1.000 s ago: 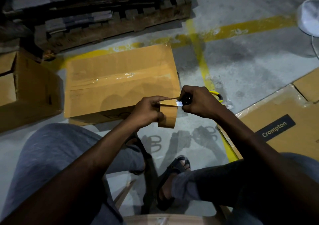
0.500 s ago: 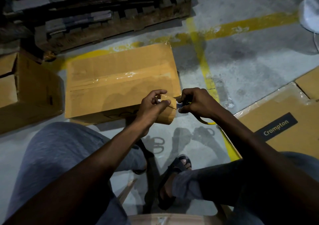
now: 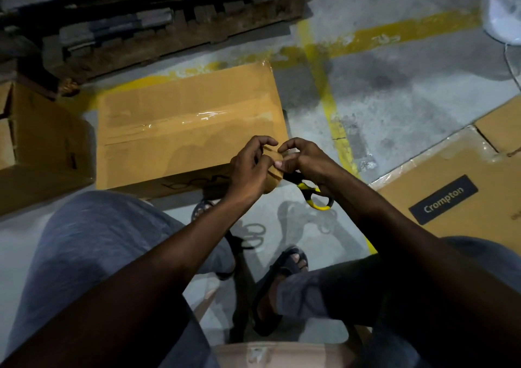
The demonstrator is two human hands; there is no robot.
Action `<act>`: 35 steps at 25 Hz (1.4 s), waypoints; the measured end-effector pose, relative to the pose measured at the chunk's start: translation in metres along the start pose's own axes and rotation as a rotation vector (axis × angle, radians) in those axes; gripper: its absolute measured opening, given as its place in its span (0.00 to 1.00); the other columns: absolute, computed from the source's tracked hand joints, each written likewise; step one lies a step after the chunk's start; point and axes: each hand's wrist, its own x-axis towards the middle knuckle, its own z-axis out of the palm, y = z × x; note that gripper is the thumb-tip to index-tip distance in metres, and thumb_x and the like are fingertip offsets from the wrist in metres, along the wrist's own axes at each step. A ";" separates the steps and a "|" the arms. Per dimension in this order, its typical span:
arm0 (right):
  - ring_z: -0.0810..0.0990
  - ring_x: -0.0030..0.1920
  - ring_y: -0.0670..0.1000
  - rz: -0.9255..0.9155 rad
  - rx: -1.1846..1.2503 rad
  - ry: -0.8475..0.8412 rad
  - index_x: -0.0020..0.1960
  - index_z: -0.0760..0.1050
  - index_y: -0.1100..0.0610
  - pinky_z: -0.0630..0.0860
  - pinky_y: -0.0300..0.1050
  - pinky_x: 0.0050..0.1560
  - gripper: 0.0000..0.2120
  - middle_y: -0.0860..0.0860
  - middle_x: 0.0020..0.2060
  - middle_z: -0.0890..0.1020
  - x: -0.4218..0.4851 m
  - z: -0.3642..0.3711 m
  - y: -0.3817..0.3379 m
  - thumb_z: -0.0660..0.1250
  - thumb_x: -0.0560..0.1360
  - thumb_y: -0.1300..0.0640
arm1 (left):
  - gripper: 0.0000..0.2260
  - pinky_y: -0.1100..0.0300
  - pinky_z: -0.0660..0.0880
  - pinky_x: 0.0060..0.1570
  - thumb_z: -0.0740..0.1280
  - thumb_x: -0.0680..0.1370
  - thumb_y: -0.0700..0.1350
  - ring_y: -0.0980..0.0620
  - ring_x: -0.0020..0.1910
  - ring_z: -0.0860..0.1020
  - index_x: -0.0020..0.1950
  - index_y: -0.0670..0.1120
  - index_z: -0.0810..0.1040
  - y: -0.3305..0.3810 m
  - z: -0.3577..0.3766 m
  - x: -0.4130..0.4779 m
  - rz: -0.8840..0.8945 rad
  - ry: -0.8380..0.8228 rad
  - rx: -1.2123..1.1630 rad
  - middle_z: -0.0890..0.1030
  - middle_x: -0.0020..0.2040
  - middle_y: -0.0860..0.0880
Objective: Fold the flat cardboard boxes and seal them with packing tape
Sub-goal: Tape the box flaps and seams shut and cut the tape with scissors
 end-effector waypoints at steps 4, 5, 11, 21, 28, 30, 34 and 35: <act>0.78 0.35 0.49 -0.032 -0.094 0.054 0.55 0.74 0.59 0.74 0.47 0.44 0.13 0.49 0.30 0.80 0.005 -0.007 0.007 0.73 0.73 0.64 | 0.17 0.67 0.62 0.30 0.61 0.76 0.34 0.58 0.31 0.69 0.59 0.50 0.79 -0.004 0.005 0.005 0.026 -0.019 0.083 0.69 0.33 0.51; 0.79 0.36 0.49 -0.071 -0.221 0.072 0.56 0.75 0.58 0.75 0.46 0.44 0.14 0.48 0.31 0.82 0.006 -0.012 0.006 0.74 0.73 0.62 | 0.18 0.65 0.63 0.32 0.62 0.76 0.35 0.57 0.32 0.69 0.61 0.50 0.78 -0.006 0.007 0.007 0.024 -0.035 0.095 0.70 0.33 0.51; 0.82 0.41 0.51 0.007 -0.495 0.156 0.55 0.74 0.46 0.76 0.44 0.38 0.19 0.55 0.41 0.85 0.021 -0.049 0.014 0.77 0.68 0.56 | 0.22 0.57 0.69 0.45 0.66 0.75 0.35 0.48 0.47 0.76 0.68 0.48 0.72 -0.014 0.038 0.030 0.079 -0.224 0.159 0.76 0.43 0.47; 0.82 0.47 0.57 0.166 -0.308 0.767 0.54 0.71 0.45 0.81 0.52 0.45 0.25 0.58 0.48 0.83 0.130 -0.187 0.108 0.76 0.60 0.49 | 0.29 0.56 0.67 0.62 0.68 0.76 0.41 0.44 0.69 0.69 0.75 0.47 0.62 -0.071 0.151 0.107 0.089 -0.418 0.387 0.72 0.69 0.40; 0.78 0.57 0.65 0.178 -0.513 1.040 0.74 0.60 0.49 0.75 0.56 0.54 0.31 0.64 0.56 0.79 0.211 -0.231 0.151 0.67 0.74 0.56 | 0.23 0.63 0.64 0.55 0.64 0.78 0.41 0.47 0.67 0.72 0.73 0.46 0.65 -0.131 0.194 0.148 0.016 -0.567 0.491 0.74 0.67 0.42; 0.78 0.57 0.66 0.170 -0.585 1.016 0.75 0.58 0.49 0.75 0.58 0.55 0.32 0.64 0.55 0.79 0.231 -0.235 0.165 0.66 0.74 0.56 | 0.22 0.63 0.63 0.55 0.63 0.78 0.41 0.48 0.67 0.72 0.72 0.46 0.66 -0.141 0.200 0.155 0.009 -0.597 0.501 0.74 0.67 0.43; 0.77 0.59 0.66 0.178 -0.722 0.947 0.79 0.51 0.48 0.71 0.59 0.60 0.37 0.63 0.59 0.77 0.256 -0.233 0.187 0.65 0.76 0.56 | 0.22 0.61 0.66 0.56 0.63 0.78 0.42 0.48 0.66 0.72 0.71 0.46 0.67 -0.158 0.209 0.163 -0.019 -0.605 0.527 0.75 0.66 0.43; 0.76 0.60 0.66 0.179 -0.743 0.926 0.80 0.47 0.48 0.71 0.58 0.61 0.39 0.63 0.62 0.76 0.259 -0.230 0.190 0.65 0.76 0.57 | 0.21 0.62 0.66 0.55 0.63 0.78 0.42 0.48 0.65 0.73 0.71 0.46 0.67 -0.160 0.210 0.162 -0.028 -0.602 0.534 0.76 0.66 0.43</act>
